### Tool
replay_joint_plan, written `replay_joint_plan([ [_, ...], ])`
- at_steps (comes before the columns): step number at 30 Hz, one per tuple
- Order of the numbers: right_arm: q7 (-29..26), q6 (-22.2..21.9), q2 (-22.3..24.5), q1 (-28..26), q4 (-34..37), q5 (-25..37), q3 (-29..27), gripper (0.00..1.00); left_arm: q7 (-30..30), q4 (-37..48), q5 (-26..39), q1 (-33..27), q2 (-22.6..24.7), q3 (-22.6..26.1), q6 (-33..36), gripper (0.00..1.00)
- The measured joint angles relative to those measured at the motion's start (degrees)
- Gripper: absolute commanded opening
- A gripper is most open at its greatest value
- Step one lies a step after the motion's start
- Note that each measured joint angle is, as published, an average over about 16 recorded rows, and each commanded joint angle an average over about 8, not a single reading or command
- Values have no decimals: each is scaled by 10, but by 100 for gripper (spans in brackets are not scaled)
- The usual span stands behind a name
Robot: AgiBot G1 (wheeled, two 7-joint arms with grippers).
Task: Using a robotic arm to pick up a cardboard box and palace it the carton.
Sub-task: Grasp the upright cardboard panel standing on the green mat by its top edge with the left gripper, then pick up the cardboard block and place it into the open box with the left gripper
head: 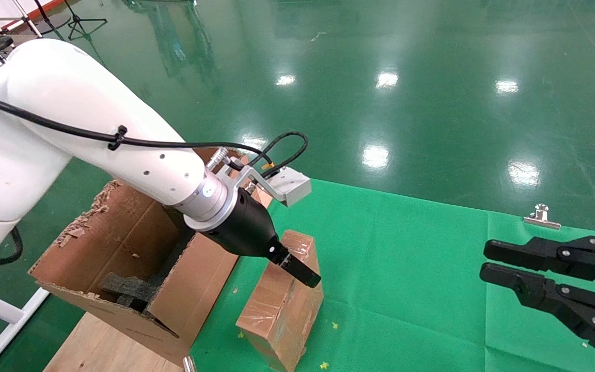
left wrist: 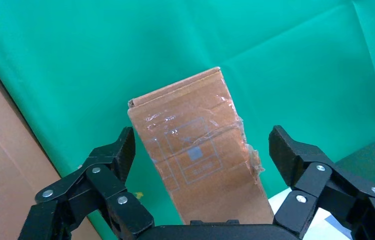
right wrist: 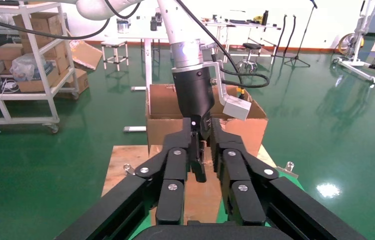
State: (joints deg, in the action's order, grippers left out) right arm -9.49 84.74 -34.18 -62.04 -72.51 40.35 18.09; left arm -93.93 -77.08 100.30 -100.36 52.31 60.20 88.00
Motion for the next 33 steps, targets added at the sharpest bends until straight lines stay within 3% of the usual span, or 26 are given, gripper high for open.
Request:
replay_joint_plan([
  [23, 0, 0, 0, 0, 0, 0, 0, 100, 8, 5, -5, -3, -2, -7, -3, 0],
  [33, 0, 0, 0, 0, 0, 0, 0, 100, 59, 12, -21, -60, -28, -41, -21, 0],
])
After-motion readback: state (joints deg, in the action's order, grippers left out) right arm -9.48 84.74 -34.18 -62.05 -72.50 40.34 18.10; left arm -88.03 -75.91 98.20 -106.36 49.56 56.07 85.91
